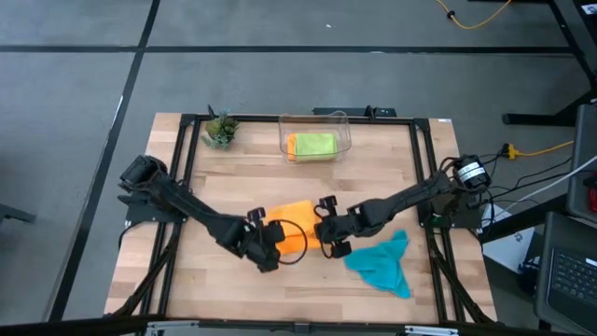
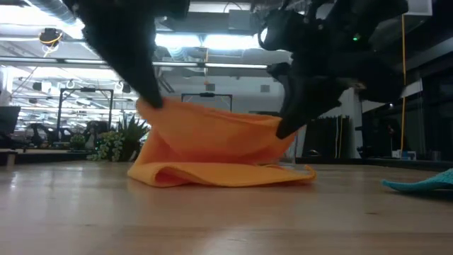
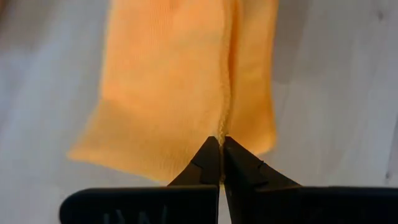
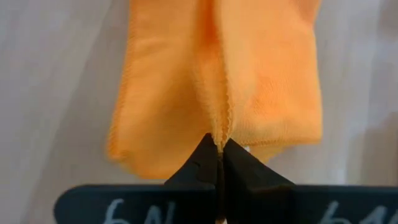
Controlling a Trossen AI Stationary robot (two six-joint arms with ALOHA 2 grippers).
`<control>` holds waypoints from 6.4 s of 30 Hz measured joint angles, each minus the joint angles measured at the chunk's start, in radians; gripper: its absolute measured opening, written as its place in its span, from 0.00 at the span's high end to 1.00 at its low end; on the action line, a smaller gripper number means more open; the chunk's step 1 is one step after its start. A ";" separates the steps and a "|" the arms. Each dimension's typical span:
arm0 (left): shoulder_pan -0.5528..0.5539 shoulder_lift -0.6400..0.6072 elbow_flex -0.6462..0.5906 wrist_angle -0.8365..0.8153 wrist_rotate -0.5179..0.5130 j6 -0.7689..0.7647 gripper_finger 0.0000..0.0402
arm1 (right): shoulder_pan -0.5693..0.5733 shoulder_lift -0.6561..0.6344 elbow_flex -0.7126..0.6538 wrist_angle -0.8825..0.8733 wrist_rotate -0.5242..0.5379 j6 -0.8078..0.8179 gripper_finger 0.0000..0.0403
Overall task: Fold microfiber towels
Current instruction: Fold the orange microfiber cloth
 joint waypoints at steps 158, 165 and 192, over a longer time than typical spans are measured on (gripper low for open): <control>0.151 0.124 -0.527 1.051 -0.204 -0.064 0.57 | -0.023 0.341 -0.290 1.153 0.287 0.426 0.59; 0.103 0.130 -0.561 1.024 -0.257 -0.089 0.57 | -0.027 0.340 -0.294 1.101 0.291 0.478 0.59; -0.055 -0.353 -0.570 0.625 -0.369 -0.035 0.57 | -0.006 0.144 -0.299 1.134 0.286 0.301 0.59</control>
